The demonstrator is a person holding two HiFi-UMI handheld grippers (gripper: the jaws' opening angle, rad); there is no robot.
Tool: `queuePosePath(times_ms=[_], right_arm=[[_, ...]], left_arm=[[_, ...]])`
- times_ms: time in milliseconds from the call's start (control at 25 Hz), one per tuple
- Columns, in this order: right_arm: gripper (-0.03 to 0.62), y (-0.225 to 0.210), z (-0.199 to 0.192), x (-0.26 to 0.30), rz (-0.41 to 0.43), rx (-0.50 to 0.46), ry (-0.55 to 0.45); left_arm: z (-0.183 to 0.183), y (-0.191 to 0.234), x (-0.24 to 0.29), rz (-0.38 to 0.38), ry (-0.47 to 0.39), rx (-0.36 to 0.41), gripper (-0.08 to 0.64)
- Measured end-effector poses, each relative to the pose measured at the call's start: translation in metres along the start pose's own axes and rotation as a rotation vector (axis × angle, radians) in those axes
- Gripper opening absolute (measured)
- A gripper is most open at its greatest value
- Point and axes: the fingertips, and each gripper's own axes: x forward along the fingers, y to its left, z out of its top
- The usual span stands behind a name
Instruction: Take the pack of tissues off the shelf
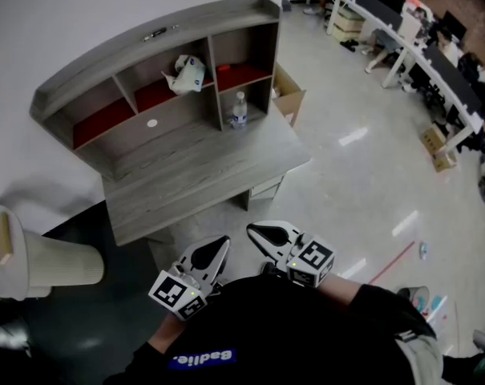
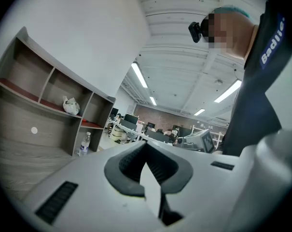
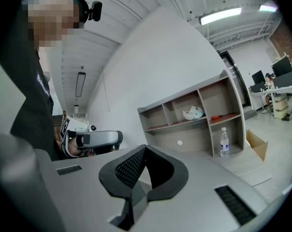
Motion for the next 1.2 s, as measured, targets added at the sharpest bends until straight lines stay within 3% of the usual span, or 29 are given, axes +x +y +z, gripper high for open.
queuePosePath(times_ms=[1200], right_arm=[[0.029, -0.071, 0.017, -0.007, 0.111, 0.004, 0.035]], left_arm=[[0.014, 0.021, 0.058, 0.175, -0.014, 0.132, 0.002]])
